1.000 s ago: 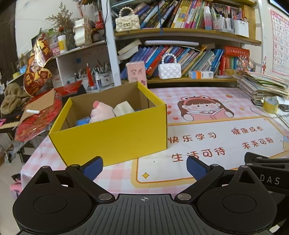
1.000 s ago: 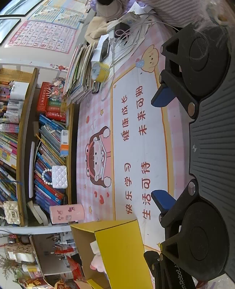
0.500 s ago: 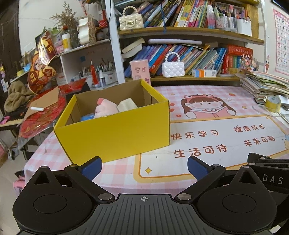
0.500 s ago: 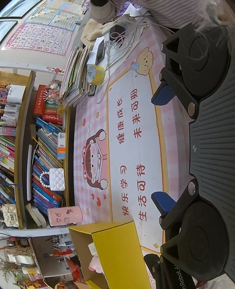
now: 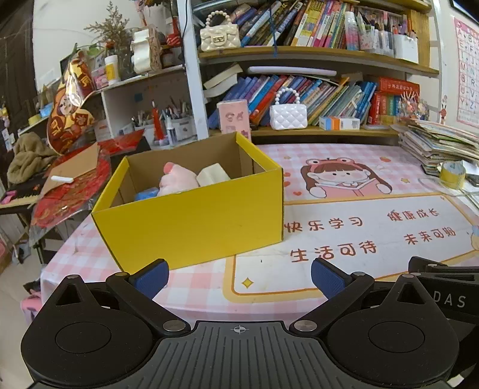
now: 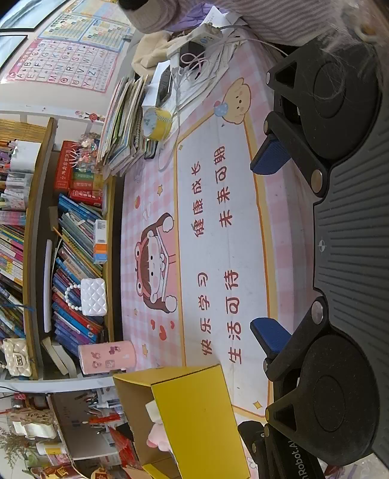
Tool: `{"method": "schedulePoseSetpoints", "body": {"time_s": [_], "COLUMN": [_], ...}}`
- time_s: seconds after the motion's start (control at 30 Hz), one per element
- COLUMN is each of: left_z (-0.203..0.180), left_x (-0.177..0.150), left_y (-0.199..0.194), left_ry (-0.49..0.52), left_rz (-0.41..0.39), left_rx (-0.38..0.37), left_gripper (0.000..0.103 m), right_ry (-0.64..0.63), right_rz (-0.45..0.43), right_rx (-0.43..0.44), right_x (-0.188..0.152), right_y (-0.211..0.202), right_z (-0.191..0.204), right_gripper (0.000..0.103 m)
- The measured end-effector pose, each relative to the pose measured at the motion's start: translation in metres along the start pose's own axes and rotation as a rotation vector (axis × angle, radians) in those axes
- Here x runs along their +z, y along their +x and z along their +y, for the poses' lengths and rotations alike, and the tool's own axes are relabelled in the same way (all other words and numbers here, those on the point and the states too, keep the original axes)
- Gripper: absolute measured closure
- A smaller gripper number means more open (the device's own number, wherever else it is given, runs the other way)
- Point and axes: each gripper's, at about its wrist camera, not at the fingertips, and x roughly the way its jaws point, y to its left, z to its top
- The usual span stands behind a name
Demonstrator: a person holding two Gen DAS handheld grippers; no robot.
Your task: Organize objects
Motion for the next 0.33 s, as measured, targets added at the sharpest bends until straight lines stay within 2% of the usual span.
{"method": "schedulePoseSetpoints", "body": {"time_s": [0.33], "left_z": [0.0037], "left_x": [0.0013], "left_y": [0.0060], "left_ry": [-0.021], "left_rz": [0.014], "left_rx": [-0.009], "left_gripper": [0.000], "right_ry": [-0.003], "right_rz": [0.016], "right_rx": [-0.002], "right_x": [0.0007], "right_y": [0.0029], "right_z": [0.0040], "right_gripper": [0.001]}}
